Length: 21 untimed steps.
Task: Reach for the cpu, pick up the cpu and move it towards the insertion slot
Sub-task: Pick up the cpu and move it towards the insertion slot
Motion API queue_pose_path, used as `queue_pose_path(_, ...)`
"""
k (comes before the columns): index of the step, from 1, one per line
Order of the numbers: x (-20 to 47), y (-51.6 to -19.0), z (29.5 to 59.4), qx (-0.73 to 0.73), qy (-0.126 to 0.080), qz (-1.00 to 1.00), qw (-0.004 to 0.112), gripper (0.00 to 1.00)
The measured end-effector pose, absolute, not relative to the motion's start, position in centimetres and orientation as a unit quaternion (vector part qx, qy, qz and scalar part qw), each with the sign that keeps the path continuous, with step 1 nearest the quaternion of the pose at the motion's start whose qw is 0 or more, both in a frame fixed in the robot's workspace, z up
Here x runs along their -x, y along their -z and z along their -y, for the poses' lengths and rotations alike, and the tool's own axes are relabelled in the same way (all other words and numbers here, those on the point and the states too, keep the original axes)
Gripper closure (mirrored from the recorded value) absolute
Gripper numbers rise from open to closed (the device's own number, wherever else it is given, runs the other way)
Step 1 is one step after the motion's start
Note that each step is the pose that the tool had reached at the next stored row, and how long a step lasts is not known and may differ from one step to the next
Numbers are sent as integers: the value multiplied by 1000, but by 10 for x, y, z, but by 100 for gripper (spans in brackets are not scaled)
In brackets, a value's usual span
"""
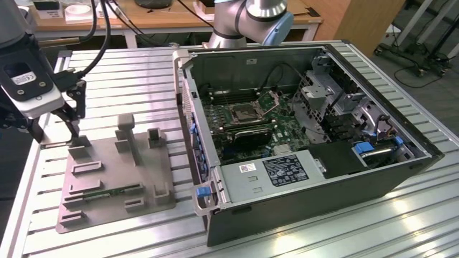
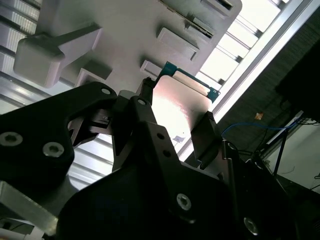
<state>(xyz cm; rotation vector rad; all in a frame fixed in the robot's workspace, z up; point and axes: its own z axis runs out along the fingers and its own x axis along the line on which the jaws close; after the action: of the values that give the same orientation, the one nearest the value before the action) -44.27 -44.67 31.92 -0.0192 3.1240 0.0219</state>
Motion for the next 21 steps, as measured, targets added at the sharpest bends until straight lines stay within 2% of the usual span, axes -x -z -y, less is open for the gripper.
queue_pose_path(21,443,-333,447,6,-7,-1000,9,45)
